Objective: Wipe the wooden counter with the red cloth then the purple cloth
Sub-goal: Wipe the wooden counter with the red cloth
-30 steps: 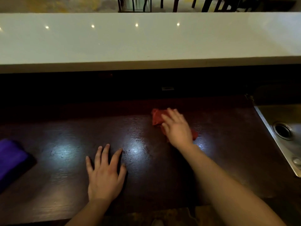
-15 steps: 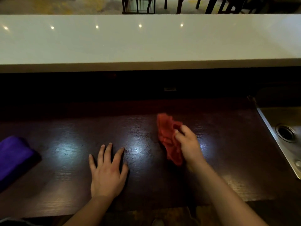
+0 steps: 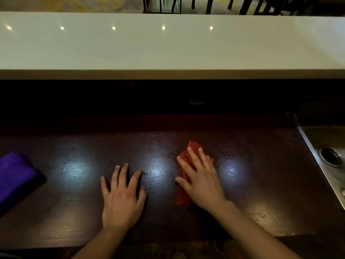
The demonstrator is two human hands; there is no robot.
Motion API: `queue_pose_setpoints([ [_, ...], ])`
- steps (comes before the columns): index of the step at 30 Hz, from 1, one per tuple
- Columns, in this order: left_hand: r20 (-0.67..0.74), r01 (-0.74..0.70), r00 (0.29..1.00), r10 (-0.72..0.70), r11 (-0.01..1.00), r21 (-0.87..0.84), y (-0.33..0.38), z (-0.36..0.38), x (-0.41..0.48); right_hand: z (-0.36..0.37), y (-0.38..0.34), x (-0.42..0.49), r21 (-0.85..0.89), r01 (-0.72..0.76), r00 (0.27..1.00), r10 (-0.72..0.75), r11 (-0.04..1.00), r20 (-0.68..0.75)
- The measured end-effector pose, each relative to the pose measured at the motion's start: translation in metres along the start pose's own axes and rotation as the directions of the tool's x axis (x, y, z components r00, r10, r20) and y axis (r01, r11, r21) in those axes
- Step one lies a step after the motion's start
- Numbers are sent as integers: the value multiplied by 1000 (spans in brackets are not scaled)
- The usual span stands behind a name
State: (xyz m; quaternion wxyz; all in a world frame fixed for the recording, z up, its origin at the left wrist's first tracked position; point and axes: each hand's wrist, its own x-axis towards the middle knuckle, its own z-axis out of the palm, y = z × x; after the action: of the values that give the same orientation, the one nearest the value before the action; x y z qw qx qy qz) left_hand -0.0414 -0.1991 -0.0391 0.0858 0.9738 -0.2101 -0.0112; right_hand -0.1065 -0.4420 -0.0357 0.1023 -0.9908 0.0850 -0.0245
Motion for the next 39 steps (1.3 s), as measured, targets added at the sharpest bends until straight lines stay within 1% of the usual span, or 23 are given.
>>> queue_pose_setpoints([
  [2, -4, -2, 1000, 2, 1000, 1, -1, 0, 0, 1, 13, 9, -13, 120, 993, -120, 993, 9],
  [3, -3, -4, 1000, 4, 1000, -1, -1, 0, 0, -2, 28, 18, -16, 132, 991, -132, 991, 10],
  [4, -4, -3, 1000, 3, 1000, -2, -2, 0, 0, -5, 46, 31, -12, 86, 996, -86, 996, 0],
  [6, -1, 0, 1000, 0, 1000, -1, -1, -1, 0, -15, 78, 61, 30, -131, 991, 132, 991, -32],
  [8, 11, -1, 1000, 1, 1000, 5, 0, -1, 0, -22, 84, 88, 72, -314, 947, 318, 947, -55],
  [9, 18, -3, 1000, 3, 1000, 10, -1, -1, 0, -21, 74, 98, 69, -346, 935, 350, 936, -62],
  [11, 25, -2, 1000, 2, 1000, 12, -2, -1, 0, -13, 35, 103, 48, -273, 960, 275, 961, -47],
  [14, 24, 5, 1000, -5, 1000, 10, -2, 0, 0, 9, -31, 73, 68, 29, 1000, -28, 997, -13],
  [17, 16, 2, 1000, -2, 1000, 5, -2, 2, 0, 21, -49, 33, 52, 273, 961, -274, 961, 27],
  [19, 4, -3, 1000, 3, 1000, 4, -3, 3, 0, 15, -27, 36, 39, 325, 945, -326, 945, 30],
  [20, -4, -7, 1000, 7, 1000, 2, -3, 3, -1, 11, -13, 45, 31, 293, 956, -293, 956, 24],
  [22, -18, -10, 1000, 10, 1000, -5, -3, 4, -1, 2, 10, 75, 67, 120, 993, -120, 990, 2],
  [25, -19, -11, 1000, 10, 1000, -8, -3, 5, 0, -3, 0, 126, 127, -149, 987, 155, 981, -41],
  [26, -19, -12, 1000, 12, 1000, -10, -2, 4, 0, -1, -15, 137, 125, -191, 980, 197, 973, -38],
  [27, -19, -12, 1000, 12, 1000, -12, -3, 4, 0, 3, -35, 144, 127, -181, 982, 187, 975, -29],
  [28, -16, -9, 1000, 9, 1000, -13, -3, 4, 0, 8, -56, 145, 126, -111, 993, 115, 986, -22],
  [29, -12, -6, 1000, 6, 1000, -16, -4, 4, 0, 15, -77, 140, 114, 11, 1000, -10, 993, -14],
  [31, -12, -4, 1000, 3, 999, -34, -4, 3, -1, 27, -103, 113, 98, 263, 962, -269, 960, 44],
  [32, -19, -4, 1000, 3, 999, -52, -4, 2, -2, 27, -101, 101, 112, 336, 938, -343, 935, 55],
  [33, -31, -4, 1000, 2, 997, -74, -4, 2, -3, 25, -90, 95, 134, 363, 927, -372, 922, 44],
  [35, -59, -11, 998, 3, 992, -123, -4, -1, -5, 16, -59, 88, 134, 282, 958, -286, 950, 13],
  [37, -83, -24, 997, 9, 984, -177, -5, -5, -6, 6, -27, 82, 134, 64, 998, -64, 989, -4],
  [39, -81, -15, 997, -2, 976, -215, -6, -10, -7, -1, -19, 74, 161, -141, 988, 149, 977, -37],
])
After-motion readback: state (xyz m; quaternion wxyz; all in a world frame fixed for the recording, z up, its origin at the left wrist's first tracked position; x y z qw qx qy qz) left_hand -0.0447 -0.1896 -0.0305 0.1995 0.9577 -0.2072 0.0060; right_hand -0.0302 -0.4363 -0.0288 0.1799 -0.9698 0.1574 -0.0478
